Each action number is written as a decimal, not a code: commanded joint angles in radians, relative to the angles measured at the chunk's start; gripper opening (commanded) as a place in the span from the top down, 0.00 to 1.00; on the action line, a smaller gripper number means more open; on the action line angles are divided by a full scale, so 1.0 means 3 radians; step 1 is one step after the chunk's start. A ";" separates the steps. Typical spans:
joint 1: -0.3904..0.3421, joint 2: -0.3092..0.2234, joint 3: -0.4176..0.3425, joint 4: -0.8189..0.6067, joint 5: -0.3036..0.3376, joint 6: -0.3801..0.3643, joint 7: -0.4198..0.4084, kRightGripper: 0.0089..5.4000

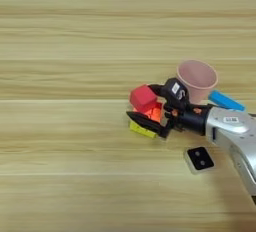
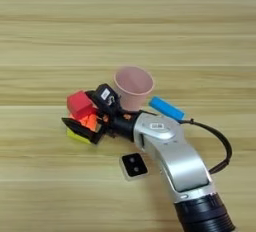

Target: Move the objects on the table

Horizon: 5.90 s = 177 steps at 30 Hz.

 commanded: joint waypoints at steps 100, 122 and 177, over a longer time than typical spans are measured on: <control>-0.0182 -0.0939 -0.0669 0.2029 -0.0116 -0.1992 0.1613 0.59; -0.0240 -0.0940 -0.0683 0.2122 -0.0104 -0.2018 0.1564 0.26; -0.0822 -0.1158 -0.1140 0.2635 0.0005 -0.2031 0.1324 0.01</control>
